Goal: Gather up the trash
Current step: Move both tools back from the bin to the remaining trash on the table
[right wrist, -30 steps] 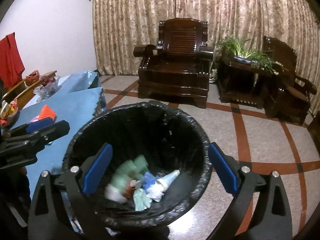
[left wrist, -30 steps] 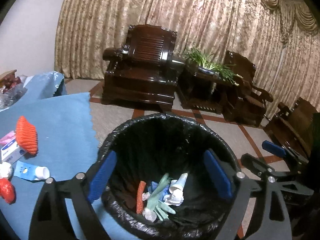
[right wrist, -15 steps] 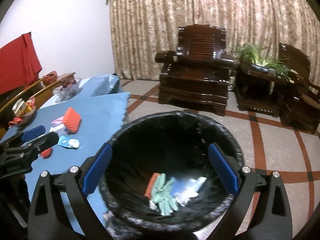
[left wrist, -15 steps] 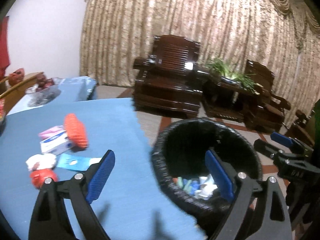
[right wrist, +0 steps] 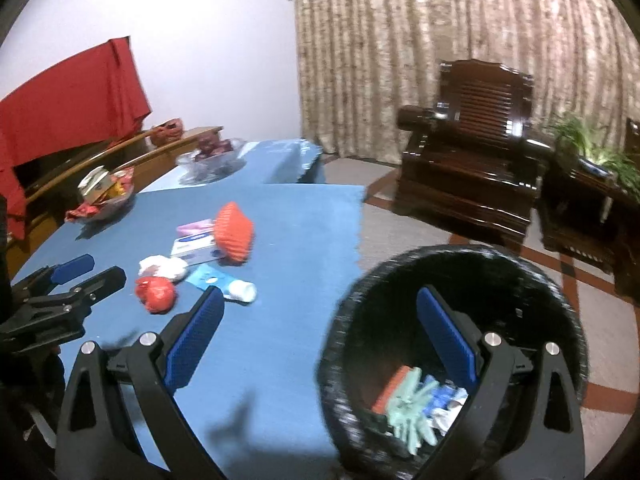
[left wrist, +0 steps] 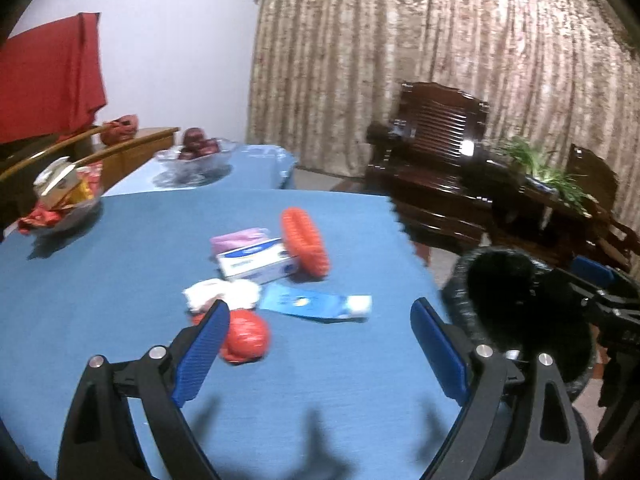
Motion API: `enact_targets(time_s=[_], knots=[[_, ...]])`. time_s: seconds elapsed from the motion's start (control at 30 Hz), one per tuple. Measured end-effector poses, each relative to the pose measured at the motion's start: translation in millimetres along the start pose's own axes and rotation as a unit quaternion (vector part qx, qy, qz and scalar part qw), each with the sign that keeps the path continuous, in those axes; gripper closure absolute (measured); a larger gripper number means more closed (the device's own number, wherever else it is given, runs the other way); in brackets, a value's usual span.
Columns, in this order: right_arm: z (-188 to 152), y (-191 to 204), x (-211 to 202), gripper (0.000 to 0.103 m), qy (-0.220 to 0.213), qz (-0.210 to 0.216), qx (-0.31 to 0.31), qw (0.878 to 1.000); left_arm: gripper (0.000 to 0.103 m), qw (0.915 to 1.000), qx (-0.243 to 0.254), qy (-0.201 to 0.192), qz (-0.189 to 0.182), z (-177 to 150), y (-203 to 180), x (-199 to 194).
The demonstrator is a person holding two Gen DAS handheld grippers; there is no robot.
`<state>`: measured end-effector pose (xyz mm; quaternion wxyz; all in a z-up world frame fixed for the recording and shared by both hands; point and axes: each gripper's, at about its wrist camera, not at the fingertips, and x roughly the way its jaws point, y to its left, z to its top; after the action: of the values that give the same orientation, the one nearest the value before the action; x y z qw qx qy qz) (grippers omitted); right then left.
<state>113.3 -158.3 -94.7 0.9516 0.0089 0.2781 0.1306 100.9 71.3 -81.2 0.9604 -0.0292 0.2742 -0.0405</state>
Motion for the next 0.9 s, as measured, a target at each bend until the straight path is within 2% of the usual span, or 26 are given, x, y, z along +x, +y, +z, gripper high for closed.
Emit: enact_targets(time_s=[0.23, 0.57, 0.7, 0.9], knots=[[6, 36, 33, 0.009, 0.009, 0.034, -0.021, 0.999, 0.014, 0.9991, -0.013, 0.007, 0.040, -9, 42, 6], [1, 75, 104, 0.009, 0.049, 0.073, -0.051, 0.995, 0.014, 0.9971, -0.019, 0.034, 0.066, -23, 78, 40], [-10, 75, 139, 0.023, 0.083, 0.081, -0.053, 0.992, 0.014, 0.9962, -0.020, 0.047, 0.070, -29, 86, 54], [-20, 73, 181, 0.028, 0.123, 0.084, -0.052, 0.987, 0.014, 0.9953, -0.021, 0.060, 0.074, -35, 93, 70]])
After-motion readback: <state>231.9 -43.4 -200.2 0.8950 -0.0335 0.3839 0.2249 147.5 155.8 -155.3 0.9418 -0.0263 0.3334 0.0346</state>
